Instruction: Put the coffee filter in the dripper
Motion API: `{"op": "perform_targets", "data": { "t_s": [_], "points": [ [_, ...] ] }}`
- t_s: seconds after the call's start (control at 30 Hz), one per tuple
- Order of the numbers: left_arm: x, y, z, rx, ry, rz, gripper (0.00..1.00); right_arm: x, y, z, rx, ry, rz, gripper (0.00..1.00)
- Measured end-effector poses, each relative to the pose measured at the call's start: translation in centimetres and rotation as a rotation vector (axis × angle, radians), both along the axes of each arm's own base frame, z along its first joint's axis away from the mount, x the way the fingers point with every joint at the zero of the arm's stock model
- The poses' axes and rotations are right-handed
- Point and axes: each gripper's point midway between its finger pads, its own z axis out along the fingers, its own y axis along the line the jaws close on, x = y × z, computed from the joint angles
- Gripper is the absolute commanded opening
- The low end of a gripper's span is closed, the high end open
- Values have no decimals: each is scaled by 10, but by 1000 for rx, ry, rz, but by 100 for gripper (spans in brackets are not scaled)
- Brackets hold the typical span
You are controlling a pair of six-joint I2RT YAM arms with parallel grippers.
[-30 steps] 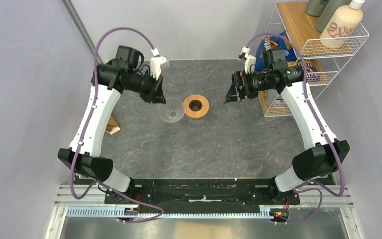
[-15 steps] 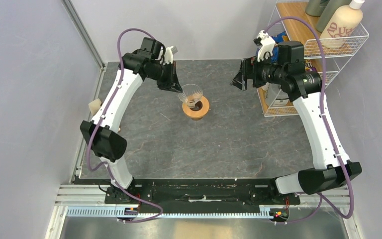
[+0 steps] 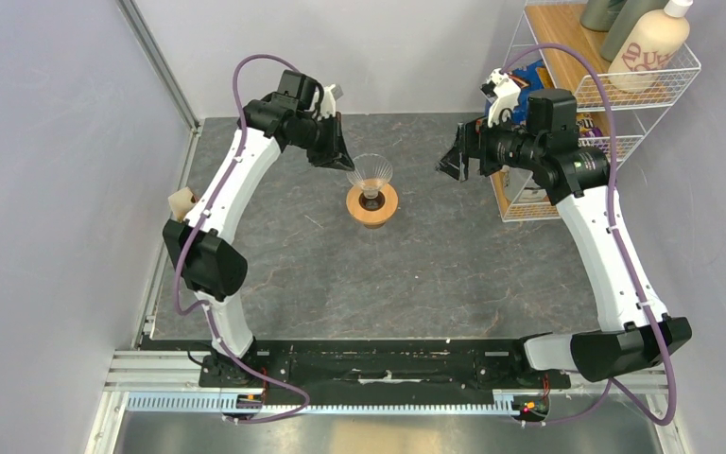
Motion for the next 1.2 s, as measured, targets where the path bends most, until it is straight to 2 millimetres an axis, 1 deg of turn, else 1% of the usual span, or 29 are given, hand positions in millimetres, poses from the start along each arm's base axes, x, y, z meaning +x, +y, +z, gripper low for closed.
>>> {"op": "perform_targets", "data": {
  "t_s": [0.17,0.5,0.77,0.83,0.97,1.1,1.2],
  "points": [
    [6,-6,-6,-9,-4,-11,2,-1,1,-1,-4,-1,12,99],
    [1,-8,-34,9,54,-20,2,-4,1,-3,-6,9,24,99],
    [5,-9,-42,7,45,-20,3,-6,3,-3,2,16,37,99],
    [6,-9,-45,8,46,-19,7,-6,4,-3,4,17,41,99],
    [7,-9,-50,13,45,-19,22,-6,5,-4,8,22,46,99],
    [8,-9,-55,16,42,-21,32,-6,7,-7,13,39,53,99],
    [8,-9,-56,17,38,-23,45,-7,10,-16,16,82,68,99]
  ]
}}
